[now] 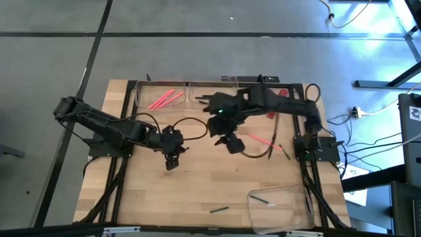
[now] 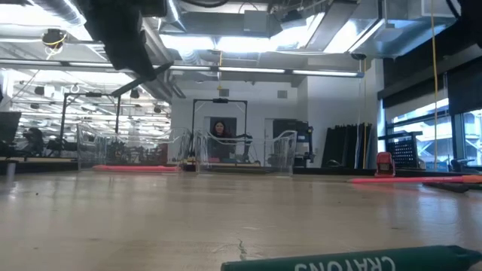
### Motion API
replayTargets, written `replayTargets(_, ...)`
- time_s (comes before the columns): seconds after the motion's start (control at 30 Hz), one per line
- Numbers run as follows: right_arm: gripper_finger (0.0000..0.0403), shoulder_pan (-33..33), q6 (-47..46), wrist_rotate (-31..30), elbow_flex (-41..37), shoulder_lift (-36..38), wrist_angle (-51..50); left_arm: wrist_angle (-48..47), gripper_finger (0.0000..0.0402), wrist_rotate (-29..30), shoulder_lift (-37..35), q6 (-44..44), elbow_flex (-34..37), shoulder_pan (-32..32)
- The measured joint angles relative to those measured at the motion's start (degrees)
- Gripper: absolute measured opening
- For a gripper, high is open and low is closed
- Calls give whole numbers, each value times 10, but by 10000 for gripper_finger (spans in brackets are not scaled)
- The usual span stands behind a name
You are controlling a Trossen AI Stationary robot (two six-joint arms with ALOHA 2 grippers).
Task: Sort crayons/erasers/pens/pencils in bins
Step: Put the green crayon into the bottom transparent bin
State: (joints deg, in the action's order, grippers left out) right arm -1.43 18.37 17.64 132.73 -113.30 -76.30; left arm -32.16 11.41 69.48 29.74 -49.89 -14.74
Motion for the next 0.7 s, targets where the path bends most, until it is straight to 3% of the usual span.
replayTargets(0.7,165,27,77,3,0,-117,147,23,11,6,-55,-3,0,2)
